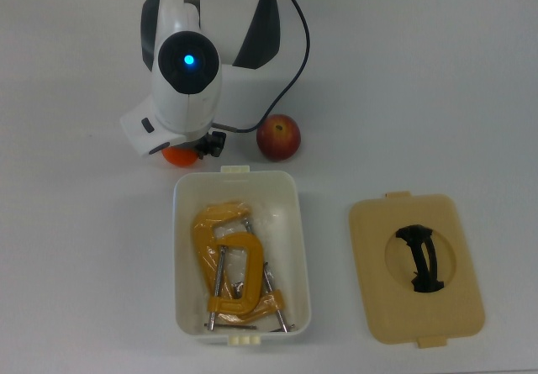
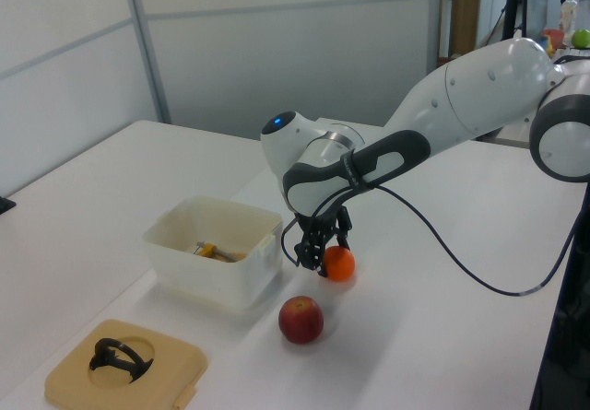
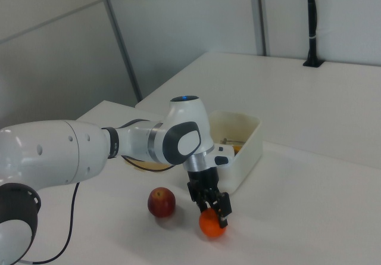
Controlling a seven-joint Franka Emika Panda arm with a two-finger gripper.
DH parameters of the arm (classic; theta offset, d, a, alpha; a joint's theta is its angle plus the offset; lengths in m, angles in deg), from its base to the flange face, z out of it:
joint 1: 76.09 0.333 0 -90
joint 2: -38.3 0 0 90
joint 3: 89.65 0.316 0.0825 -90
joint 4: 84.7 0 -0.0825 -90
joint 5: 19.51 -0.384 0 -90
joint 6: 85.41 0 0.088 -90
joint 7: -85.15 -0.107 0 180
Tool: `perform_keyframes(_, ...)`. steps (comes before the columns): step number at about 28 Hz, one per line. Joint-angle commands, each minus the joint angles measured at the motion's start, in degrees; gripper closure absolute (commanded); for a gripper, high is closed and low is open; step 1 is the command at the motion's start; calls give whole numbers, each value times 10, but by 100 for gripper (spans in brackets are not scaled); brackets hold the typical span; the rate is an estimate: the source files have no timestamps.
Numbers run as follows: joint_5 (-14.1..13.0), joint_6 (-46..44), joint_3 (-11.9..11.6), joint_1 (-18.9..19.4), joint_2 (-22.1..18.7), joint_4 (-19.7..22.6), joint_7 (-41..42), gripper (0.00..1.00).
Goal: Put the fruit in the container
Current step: 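Close the gripper around the orange, then lift the orange and carry it over the white container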
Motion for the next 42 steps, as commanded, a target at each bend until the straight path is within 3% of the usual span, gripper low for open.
perform_keyframes(1,7,-8,-4,-7,-39,3,24,69)
perform_keyframes(5,4,-17,-4,-7,-60,-14,22,69)
perform_keyframes(8,0,-20,-1,-5,-87,-51,18,68)
perform_keyframes(13,2,-12,4,7,-90,-92,16,68)
perform_keyframes(16,8,52,4,27,-82,-111,16,62)
perform_keyframes(19,7,158,4,31,-79,-110,16,62)
perform_keyframes(25,8,272,3,35,-51,-110,-1,61)
perform_keyframes(26,9,280,3,34,-51,-110,-4,57)
perform_keyframes(27,8,284,3,34,-51,-110,-6,42)
perform_keyframes(28,8,284,4,35,-51,-110,-6,13)
perform_keyframes(29,9,280,3,35,-53,-109,-6,0)
perform_keyframes(35,4,246,4,35,-61,-92,-21,0)
perform_keyframes(38,0,175,8,36,-73,-90,-17,0)
perform_keyframes(42,0,53,39,35,-96,-69,51,0)
